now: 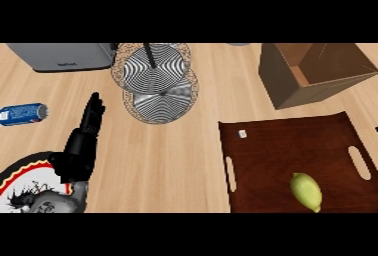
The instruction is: Pick the lemon from the tray and place it in the tiered basket
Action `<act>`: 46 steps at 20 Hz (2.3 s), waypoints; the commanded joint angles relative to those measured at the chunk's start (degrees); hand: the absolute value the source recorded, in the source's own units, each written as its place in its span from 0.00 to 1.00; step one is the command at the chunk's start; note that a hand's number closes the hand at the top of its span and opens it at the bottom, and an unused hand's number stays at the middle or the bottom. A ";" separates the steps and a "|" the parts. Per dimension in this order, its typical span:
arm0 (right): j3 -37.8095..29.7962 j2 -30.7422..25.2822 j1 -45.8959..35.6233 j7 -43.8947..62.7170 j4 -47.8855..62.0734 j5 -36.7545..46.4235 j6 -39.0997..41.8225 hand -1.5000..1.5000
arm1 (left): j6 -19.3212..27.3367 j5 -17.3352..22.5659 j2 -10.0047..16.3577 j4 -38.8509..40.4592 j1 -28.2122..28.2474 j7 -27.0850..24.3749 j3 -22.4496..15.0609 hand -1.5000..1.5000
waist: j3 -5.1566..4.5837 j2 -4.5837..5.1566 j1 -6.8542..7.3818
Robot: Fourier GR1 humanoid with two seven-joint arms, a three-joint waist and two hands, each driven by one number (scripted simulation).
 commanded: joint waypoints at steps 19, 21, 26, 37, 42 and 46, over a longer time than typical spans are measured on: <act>-35.26 -1.34 7.67 -11.77 -41.17 40.01 9.91 0.00 | -0.26 -0.58 0.36 -0.84 -1.01 2.67 0.11 0.50 | -0.07 -0.70 0.01; -37.31 0.31 10.26 -14.49 -42.11 40.92 9.82 0.00 | 1.26 -1.61 -0.93 -0.28 -0.05 1.58 -0.48 0.50 | -0.03 -0.82 -0.34; -34.83 2.61 14.25 -17.26 -49.72 48.43 5.91 0.00 | -0.44 -0.83 -0.34 -1.17 -2.33 3.18 -0.04 0.50 | -0.13 -0.53 1.02; -30.83 -2.05 26.92 -28.32 -47.23 64.95 -5.63 0.00 | 0.01 -1.71 -2.06 0.36 -0.11 1.49 -0.93 0.50 | -0.20 -0.68 1.25; -26.69 -4.28 30.93 -36.34 -39.30 75.66 -18.45 0.00 | -1.32 -1.64 -0.36 -0.07 -3.43 3.68 0.43 0.50 | -0.25 -0.29 2.32; -21.02 -2.21 36.51 -44.83 -34.47 86.27 -31.43 0.00 | -0.42 -3.07 -2.40 -0.28 -3.77 4.58 -1.60 0.50 | -0.40 -0.25 2.36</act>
